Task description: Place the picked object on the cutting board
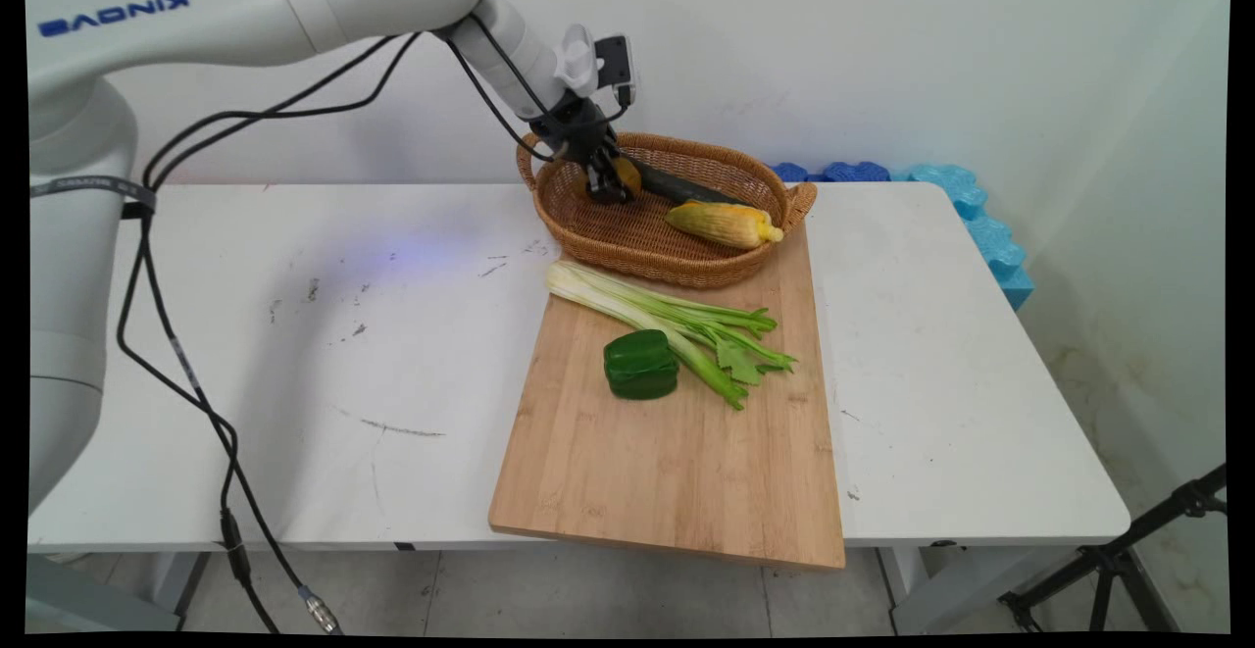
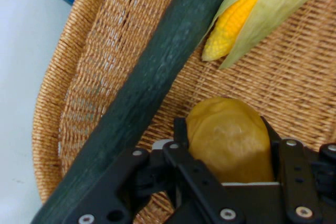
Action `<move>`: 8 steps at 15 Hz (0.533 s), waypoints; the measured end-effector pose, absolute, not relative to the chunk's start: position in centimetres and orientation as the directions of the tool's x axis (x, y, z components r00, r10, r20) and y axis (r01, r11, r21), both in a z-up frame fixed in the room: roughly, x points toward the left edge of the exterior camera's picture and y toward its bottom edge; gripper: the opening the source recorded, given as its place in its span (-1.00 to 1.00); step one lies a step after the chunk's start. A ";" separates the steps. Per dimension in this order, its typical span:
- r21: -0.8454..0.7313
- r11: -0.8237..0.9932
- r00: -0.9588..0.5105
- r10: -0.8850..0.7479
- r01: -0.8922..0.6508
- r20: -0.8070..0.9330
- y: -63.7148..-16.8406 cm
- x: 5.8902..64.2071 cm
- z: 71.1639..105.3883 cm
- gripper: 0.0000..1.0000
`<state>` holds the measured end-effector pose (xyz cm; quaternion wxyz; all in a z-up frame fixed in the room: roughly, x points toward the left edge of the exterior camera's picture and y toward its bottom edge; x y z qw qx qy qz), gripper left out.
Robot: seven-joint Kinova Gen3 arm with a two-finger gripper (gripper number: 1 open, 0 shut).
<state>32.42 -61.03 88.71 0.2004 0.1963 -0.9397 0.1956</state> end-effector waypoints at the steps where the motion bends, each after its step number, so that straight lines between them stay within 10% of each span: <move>1: -0.287 0.844 -0.838 -0.294 -0.454 0.460 -60.4 32.3 89.4 -1.00; 8: -0.249 0.823 -0.797 -0.346 -0.511 0.494 -54.7 32.0 93.2 -1.00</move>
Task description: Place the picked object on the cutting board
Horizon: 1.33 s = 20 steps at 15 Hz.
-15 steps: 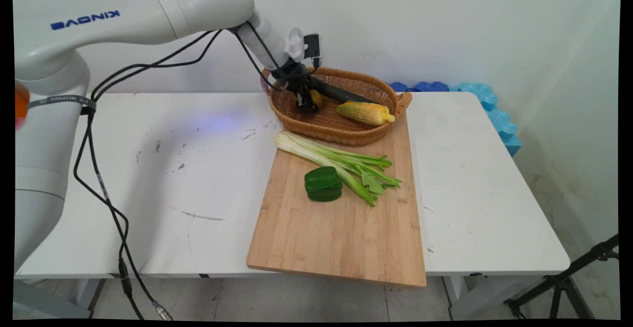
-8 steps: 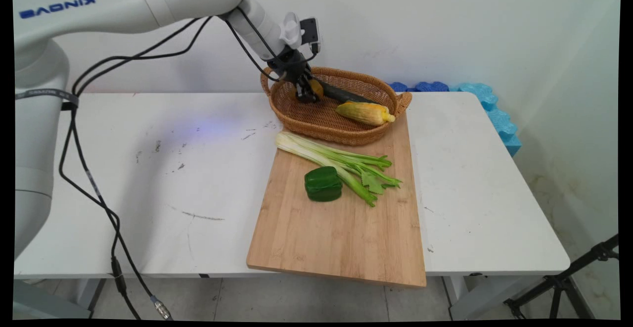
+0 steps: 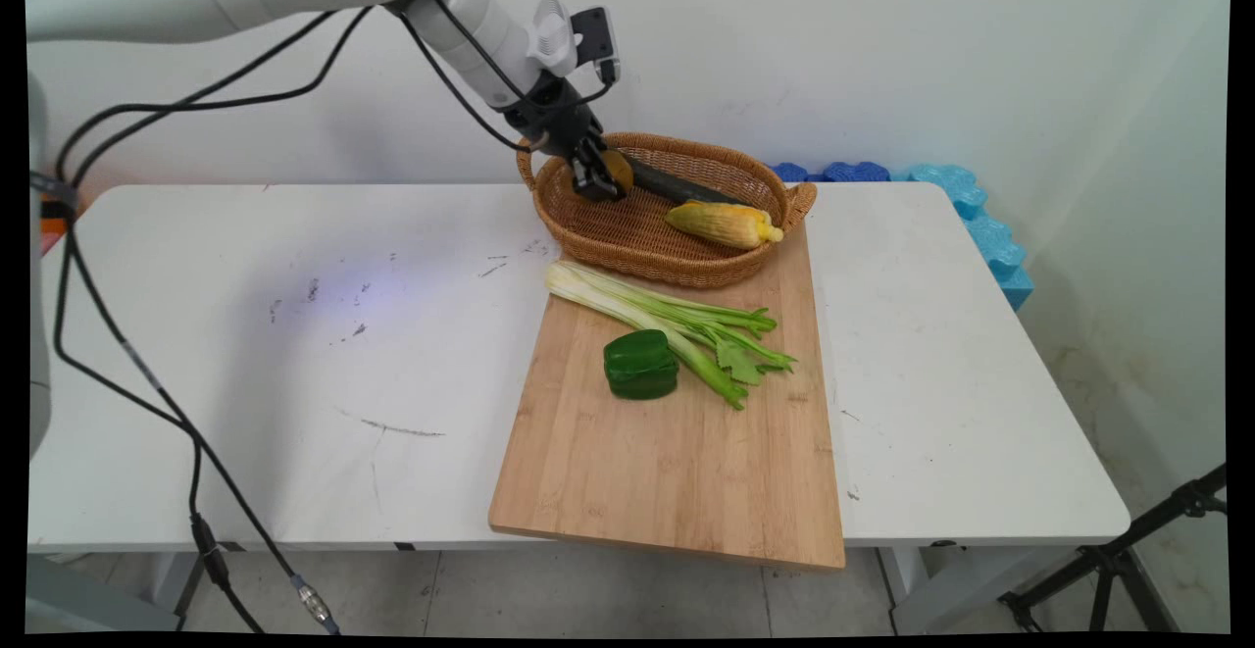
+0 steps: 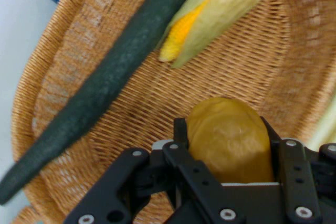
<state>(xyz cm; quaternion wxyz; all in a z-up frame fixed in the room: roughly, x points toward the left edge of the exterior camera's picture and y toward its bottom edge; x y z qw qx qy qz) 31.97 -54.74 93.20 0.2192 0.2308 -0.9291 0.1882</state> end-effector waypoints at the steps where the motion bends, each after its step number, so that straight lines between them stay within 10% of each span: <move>1: -0.238 0.820 -0.791 -0.357 -0.520 0.497 -53.9 31.9 93.5 -1.00; 20: -0.017 0.704 -0.616 -0.609 -0.710 0.500 -43.9 30.8 92.0 -1.00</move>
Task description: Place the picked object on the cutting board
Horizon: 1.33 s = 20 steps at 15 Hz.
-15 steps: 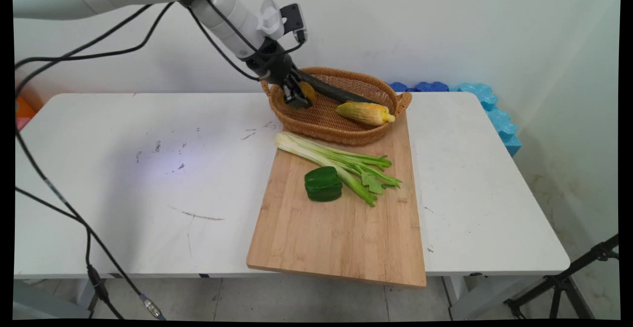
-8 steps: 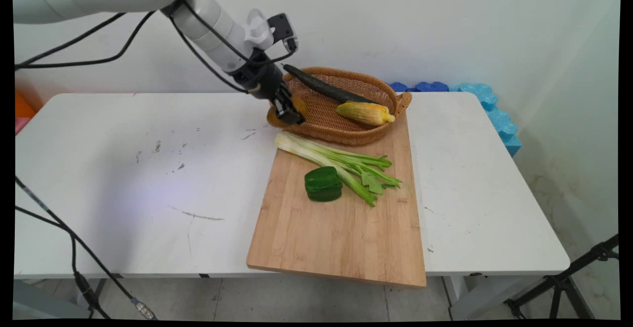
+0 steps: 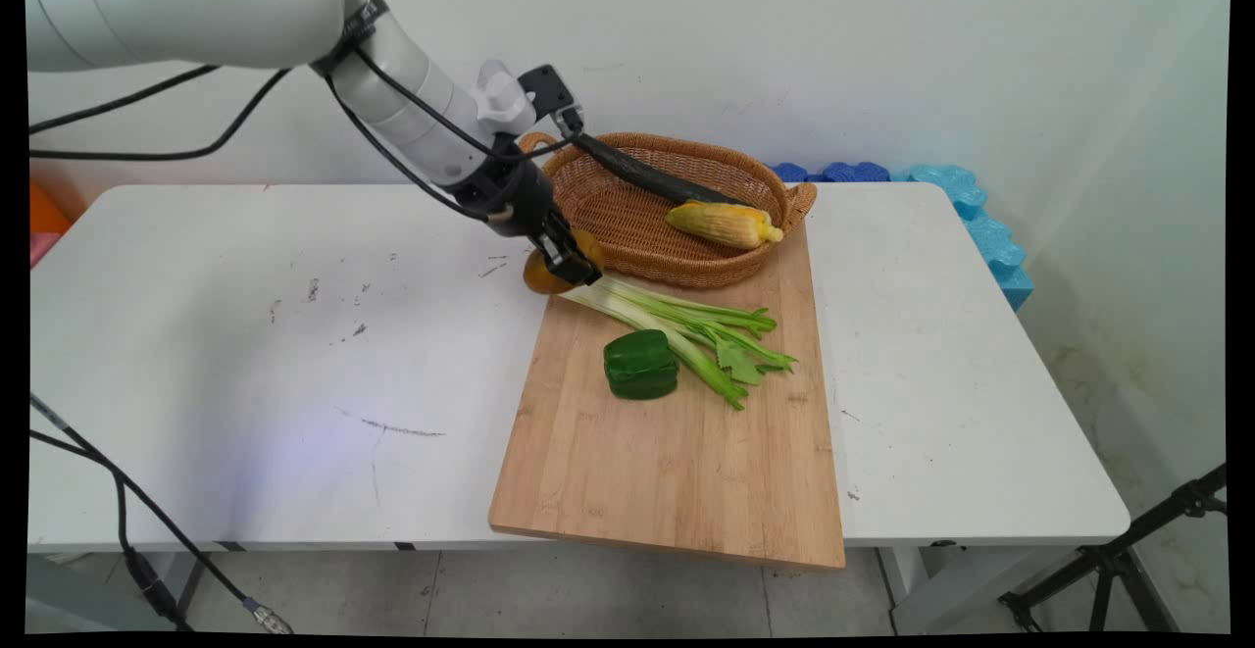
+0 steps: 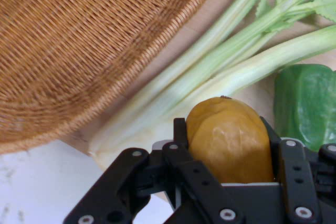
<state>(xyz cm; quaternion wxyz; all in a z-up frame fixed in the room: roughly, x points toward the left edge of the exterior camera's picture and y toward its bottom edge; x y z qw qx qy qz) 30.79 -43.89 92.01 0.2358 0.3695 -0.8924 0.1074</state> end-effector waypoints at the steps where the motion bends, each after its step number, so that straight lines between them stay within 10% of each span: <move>1: -0.007 0.694 -0.603 -0.620 -0.720 0.502 -43.7 30.6 91.6 -1.00; 20: 0.095 0.539 -0.427 -0.752 -0.837 0.502 -41.7 29.6 85.2 -1.00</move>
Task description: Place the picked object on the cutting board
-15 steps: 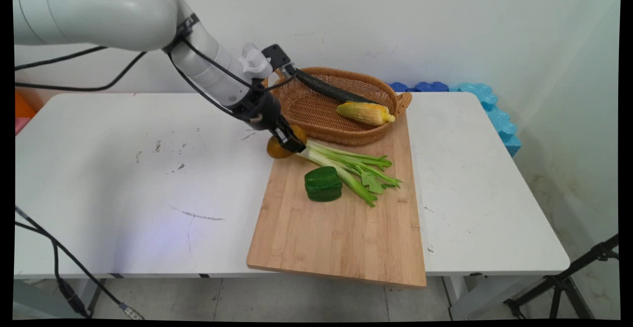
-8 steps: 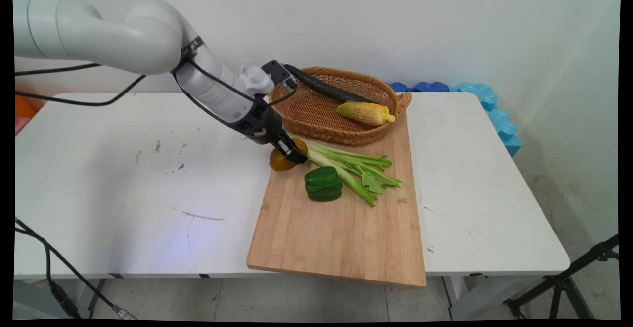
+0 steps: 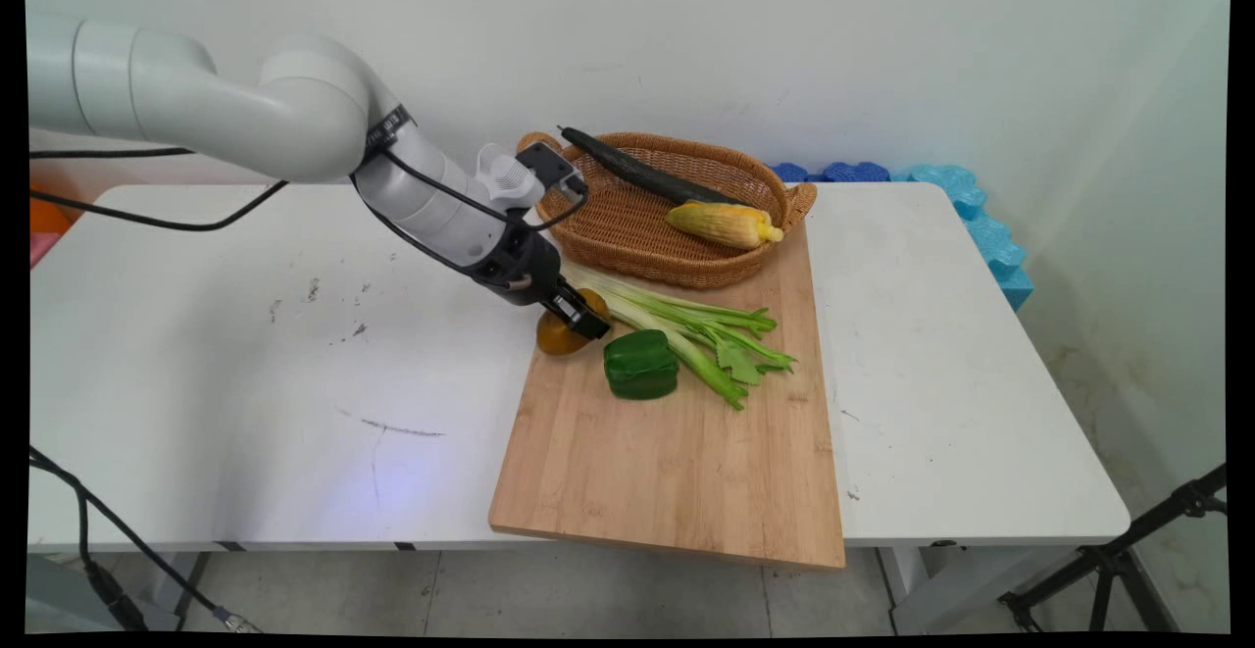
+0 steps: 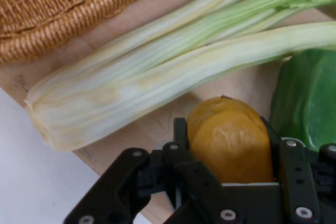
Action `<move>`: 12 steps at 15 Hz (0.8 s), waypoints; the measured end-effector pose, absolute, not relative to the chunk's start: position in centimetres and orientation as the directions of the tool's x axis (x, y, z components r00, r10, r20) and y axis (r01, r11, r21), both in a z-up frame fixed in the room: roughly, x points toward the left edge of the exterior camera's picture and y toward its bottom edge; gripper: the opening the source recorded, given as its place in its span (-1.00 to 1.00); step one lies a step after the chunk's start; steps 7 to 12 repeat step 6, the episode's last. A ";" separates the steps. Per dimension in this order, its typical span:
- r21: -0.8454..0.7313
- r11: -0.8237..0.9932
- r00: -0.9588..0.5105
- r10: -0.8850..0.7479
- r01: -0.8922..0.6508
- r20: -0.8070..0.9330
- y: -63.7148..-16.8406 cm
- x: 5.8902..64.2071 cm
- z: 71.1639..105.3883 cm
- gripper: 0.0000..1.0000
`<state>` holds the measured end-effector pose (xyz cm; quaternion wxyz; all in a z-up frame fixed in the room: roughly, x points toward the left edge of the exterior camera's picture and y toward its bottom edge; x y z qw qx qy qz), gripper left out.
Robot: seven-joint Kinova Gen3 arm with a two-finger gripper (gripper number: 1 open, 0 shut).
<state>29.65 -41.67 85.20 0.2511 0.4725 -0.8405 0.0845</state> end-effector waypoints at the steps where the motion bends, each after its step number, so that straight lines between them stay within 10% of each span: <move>1: 0.096 0.534 -0.424 -0.756 -0.840 0.499 -41.6 29.7 84.9 -1.00; 2: 0.098 0.530 -0.419 -0.758 -0.842 0.500 -41.6 29.7 84.8 1.00; 12: 0.106 0.516 -0.402 -0.765 -0.850 0.503 -41.6 29.6 84.2 1.00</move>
